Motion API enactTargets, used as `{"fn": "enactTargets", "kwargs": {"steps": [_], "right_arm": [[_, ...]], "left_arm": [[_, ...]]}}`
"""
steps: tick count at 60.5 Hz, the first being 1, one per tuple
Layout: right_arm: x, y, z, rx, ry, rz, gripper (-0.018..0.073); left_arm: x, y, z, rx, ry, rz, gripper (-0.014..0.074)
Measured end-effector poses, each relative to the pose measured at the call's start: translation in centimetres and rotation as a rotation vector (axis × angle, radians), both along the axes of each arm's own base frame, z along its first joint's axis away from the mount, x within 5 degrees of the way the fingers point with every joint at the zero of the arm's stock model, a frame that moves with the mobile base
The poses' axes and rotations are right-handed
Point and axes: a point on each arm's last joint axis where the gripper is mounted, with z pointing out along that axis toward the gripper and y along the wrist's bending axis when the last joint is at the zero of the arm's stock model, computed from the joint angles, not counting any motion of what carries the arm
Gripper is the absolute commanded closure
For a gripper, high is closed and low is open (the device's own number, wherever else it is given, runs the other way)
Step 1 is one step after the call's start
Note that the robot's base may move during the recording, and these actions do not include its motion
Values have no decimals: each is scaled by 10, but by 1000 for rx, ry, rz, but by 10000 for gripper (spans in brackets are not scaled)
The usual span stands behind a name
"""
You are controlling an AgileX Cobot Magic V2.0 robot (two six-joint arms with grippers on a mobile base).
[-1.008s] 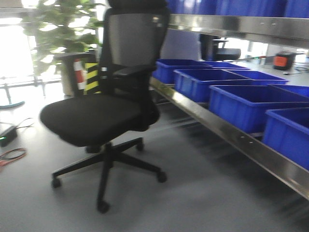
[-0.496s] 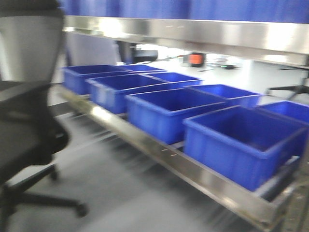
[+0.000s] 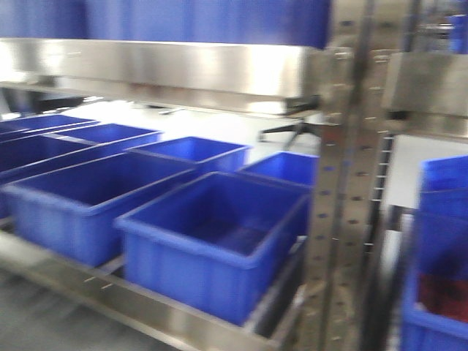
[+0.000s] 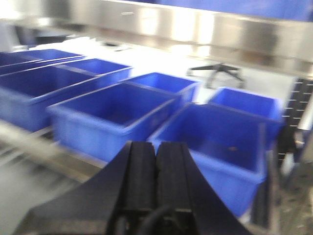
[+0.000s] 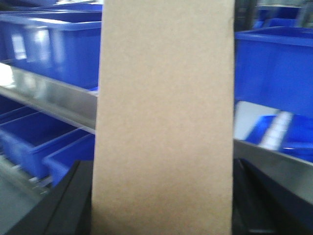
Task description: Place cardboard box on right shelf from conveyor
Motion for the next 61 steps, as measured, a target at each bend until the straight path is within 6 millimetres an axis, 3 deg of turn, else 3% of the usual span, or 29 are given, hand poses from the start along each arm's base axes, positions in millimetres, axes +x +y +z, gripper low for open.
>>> {"fn": "enactTargets", "kwargs": {"steps": [61], "right_arm": [[0, 0, 0, 0, 0, 0, 359]], "left_arm": [[0, 0, 0, 0, 0, 0, 713]]}}
